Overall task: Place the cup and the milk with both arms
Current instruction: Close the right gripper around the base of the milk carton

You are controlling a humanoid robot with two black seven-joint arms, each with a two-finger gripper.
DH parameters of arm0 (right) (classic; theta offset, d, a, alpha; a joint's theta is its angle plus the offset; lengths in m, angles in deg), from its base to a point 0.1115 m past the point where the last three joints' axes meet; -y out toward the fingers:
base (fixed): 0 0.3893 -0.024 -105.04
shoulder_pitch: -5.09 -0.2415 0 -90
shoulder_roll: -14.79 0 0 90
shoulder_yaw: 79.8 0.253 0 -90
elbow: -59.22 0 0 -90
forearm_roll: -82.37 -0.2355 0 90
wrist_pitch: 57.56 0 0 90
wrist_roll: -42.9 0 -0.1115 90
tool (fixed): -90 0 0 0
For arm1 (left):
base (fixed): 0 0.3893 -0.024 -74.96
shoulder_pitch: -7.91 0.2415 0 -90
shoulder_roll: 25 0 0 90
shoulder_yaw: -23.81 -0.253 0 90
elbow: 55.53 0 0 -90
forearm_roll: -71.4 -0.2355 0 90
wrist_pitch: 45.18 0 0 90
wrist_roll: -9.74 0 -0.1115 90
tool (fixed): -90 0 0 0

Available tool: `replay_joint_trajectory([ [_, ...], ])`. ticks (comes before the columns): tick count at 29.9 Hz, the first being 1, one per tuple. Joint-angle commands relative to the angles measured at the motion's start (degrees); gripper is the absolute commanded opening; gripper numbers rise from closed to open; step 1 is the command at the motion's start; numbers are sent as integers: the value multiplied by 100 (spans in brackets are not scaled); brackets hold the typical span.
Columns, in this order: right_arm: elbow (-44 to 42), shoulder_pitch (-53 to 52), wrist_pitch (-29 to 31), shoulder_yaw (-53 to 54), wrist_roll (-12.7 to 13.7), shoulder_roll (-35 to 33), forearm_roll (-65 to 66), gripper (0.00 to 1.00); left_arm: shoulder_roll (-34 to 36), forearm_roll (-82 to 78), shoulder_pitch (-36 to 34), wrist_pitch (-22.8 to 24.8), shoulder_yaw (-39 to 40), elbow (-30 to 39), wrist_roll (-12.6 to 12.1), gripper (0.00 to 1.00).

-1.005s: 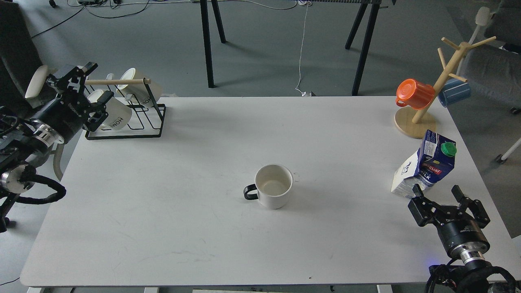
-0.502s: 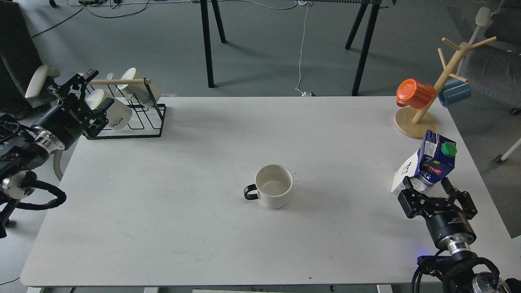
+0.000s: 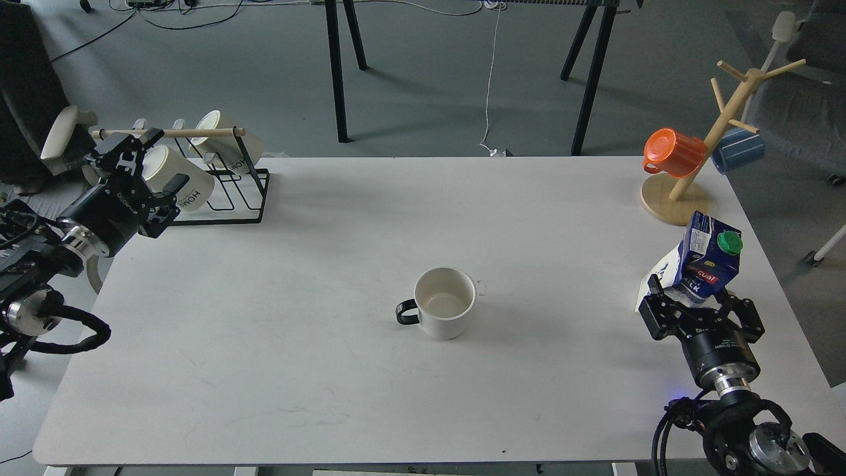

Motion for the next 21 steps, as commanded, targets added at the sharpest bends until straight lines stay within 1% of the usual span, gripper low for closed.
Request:
replay_joint_trajectory([
  [1,-139,-83,0,47,9,62,-8,99,-1,0,59,0,4,0,0,86],
  [9,-385,-215,0,91,0,80,-17,98,-10,0,77,0,4,-18,0,86],
  [12,-455,-259,0,91,0,80,-8,93,-45,0,68,0,4,-26,0,86],
  [14,-464,-268,0,82,0,71,-8,86,-54,0,68,0,-5,-26,0,86],
  [15,-464,-268,0,82,0,71,-8,80,-54,0,77,0,-5,-35,0,86],
  [16,-464,-268,0,73,0,71,1,73,-63,0,77,0,-5,-35,0,86],
  [21,-482,-268,0,47,0,71,80,43,-63,-9,103,0,-5,-44,0,87],
])
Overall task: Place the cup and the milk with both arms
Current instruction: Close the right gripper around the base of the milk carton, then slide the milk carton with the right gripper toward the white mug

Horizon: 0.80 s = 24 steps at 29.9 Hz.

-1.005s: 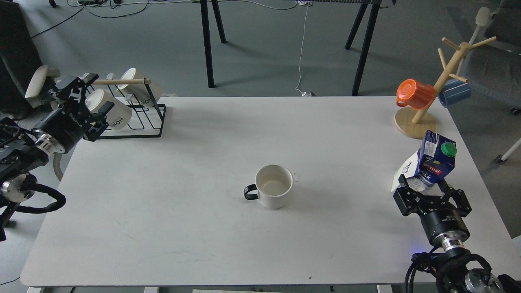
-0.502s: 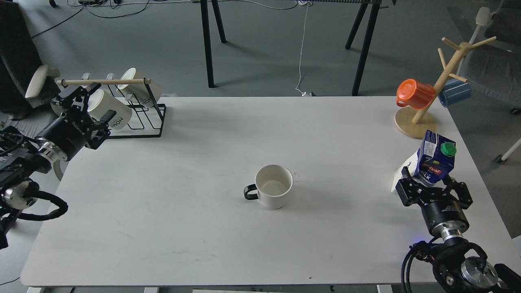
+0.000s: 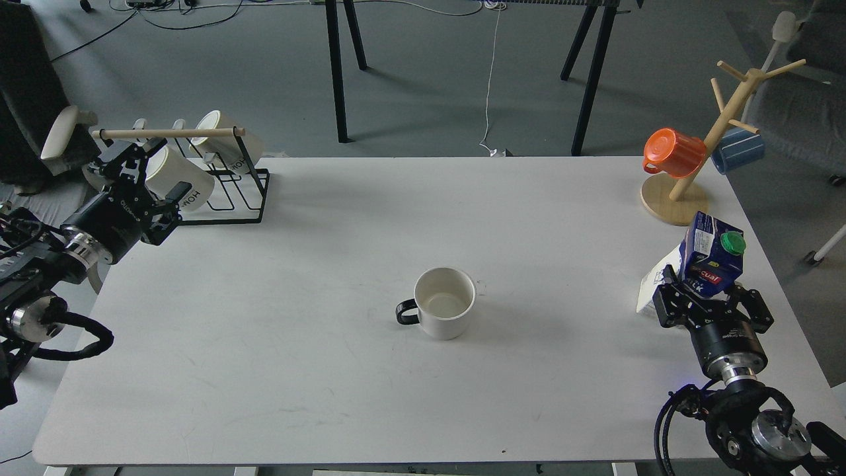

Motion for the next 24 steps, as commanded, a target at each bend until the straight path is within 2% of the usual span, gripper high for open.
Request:
replay_joint_trajectory([
  [1,-11,-1,0,-1,0,-4,77,39,-2,-6,15,0,-1,-13,0,87],
  [11,121,-1,0,-71,17,-4,138,35,-10,-6,24,0,-1,-22,0,87],
  [18,744,-89,0,-79,17,13,709,35,-37,-14,24,0,-1,-22,0,87],
  [24,982,-186,0,-123,35,469,1508,35,-37,-14,41,0,-1,-75,0,87],
])
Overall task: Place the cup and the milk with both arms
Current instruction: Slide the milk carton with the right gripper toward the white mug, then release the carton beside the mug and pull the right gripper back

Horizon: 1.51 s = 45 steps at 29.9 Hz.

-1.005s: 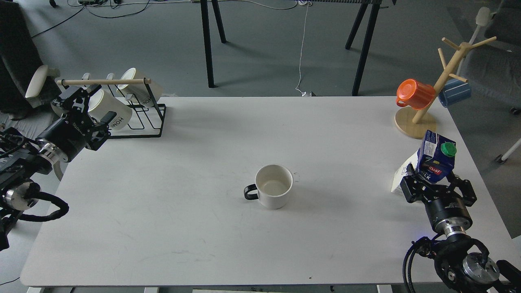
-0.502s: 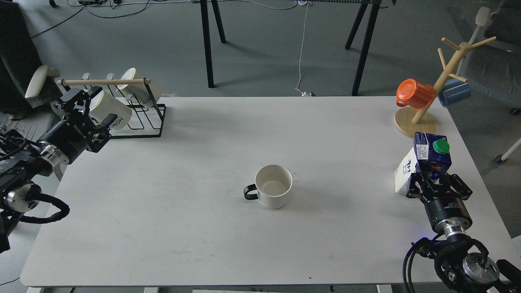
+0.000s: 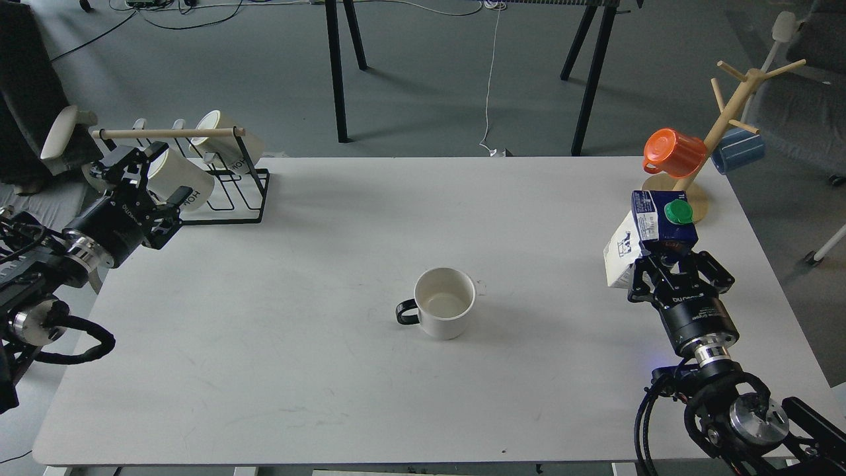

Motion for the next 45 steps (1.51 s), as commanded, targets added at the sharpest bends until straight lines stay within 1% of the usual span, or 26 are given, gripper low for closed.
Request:
replay_joint_trajectory([
  [1,111,-26,0,-97,9,295,438,35,0,-1,8,0,0,-33,0,87],
  [5,155,-17,0,-589,0,550,492,35,0,-1,43,0,-8,-77,0,87],
  [12,296,71,0,-897,-9,595,606,35,-9,-1,105,0,-8,-139,0,87],
  [31,33,89,0,-1222,0,876,720,37,-9,8,114,0,-8,-139,0,88],
  [34,24,80,0,-1222,9,876,729,40,-9,8,114,0,-8,-139,0,88],
  [40,-82,62,0,-1240,35,876,756,53,-9,8,122,0,0,-139,0,88],
  [45,-91,62,0,-1240,35,876,756,60,-9,8,122,0,0,-139,0,88],
])
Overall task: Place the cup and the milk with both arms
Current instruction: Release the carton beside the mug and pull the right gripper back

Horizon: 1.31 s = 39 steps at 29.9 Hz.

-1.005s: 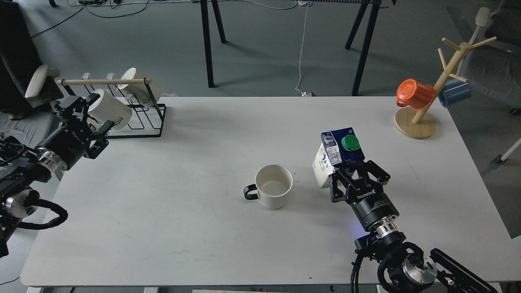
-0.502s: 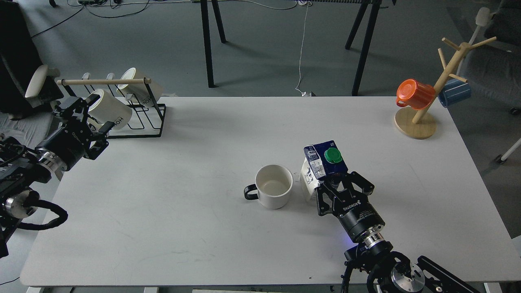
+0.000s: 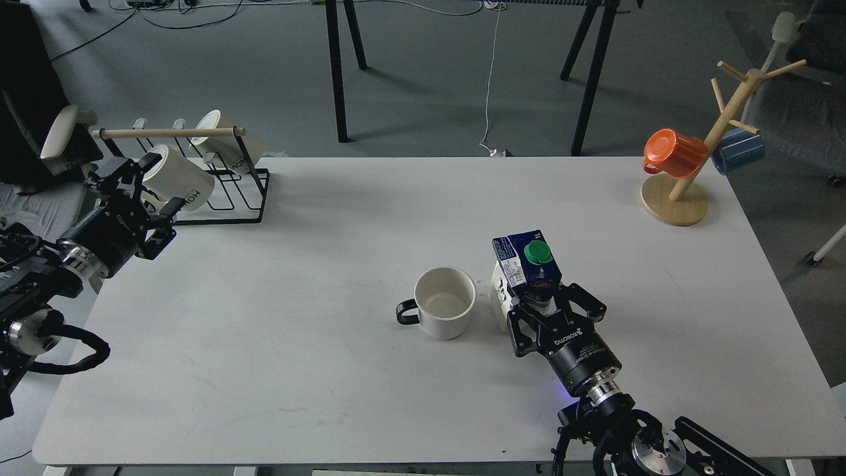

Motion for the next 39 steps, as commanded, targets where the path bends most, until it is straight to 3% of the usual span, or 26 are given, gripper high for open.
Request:
replay_joint_trajectory([
  [1,-9,0,0,0,1,0,0,62,0,0,0,0,2,0,0,88],
  [6,-9,8,0,-9,1,-8,0,71,0,0,0,0,2,0,0,88],
  [7,0,17,0,0,1,-8,0,76,0,0,0,0,2,0,0,88],
  [9,9,35,0,0,9,-17,0,95,0,0,0,0,2,0,0,88],
  [10,9,44,0,0,10,-9,0,97,0,0,0,0,2,0,0,88],
  [20,211,324,0,0,36,-87,0,98,9,0,0,0,2,0,0,88],
  [27,676,922,0,35,27,-561,0,98,9,-9,0,0,2,0,0,88],
  [35,2117,1774,0,219,-34,-1826,-35,98,0,0,9,0,2,-97,0,88],
  [39,2373,2319,0,754,-34,-2547,-96,98,0,9,0,0,2,-158,0,88],
])
